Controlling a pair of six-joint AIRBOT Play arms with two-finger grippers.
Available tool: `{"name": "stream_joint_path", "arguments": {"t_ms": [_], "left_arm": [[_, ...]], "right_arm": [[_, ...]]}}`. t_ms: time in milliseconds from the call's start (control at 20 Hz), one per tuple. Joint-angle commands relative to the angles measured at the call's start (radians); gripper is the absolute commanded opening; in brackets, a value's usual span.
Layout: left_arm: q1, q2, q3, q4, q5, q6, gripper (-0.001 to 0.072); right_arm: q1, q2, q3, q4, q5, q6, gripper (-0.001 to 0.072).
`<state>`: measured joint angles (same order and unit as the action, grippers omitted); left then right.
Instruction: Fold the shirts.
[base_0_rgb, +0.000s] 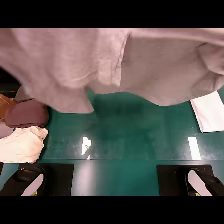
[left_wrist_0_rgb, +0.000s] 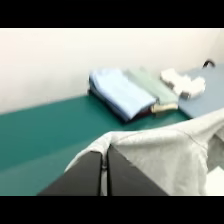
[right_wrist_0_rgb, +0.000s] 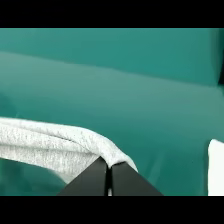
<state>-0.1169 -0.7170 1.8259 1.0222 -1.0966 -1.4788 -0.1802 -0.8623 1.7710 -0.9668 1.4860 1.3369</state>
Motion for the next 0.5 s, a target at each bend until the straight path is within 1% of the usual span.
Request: {"name": "stream_joint_path", "arguments": {"t_ms": [0,100,250,300,450], "left_arm": [[0.000,-0.001,0.094,0.082,-0.001,-0.016,0.0021],[0.000,-0.055,0.094,0.162,-0.096,-0.018,0.0021],[0.000,-0.210,0.063,0.260,-0.261,-0.015,0.0022],[0.000,-0.269,0.034,0.276,-0.282,-0.013,0.0022],[0.000,-0.465,-0.085,0.280,-0.264,-0.006,0.0022]], "right_arm": [[-0.026,-0.042,0.178,-0.002,0.088,0.064,0.0012],[-0.022,-0.121,0.254,-0.002,0.140,0.114,0.0012],[0.056,-0.259,0.272,-0.006,0.158,0.159,0.0012],[0.098,-0.320,0.272,-0.021,0.175,0.173,0.0012],[0.243,-0.553,0.271,-0.171,0.267,0.206,0.0011]]}}
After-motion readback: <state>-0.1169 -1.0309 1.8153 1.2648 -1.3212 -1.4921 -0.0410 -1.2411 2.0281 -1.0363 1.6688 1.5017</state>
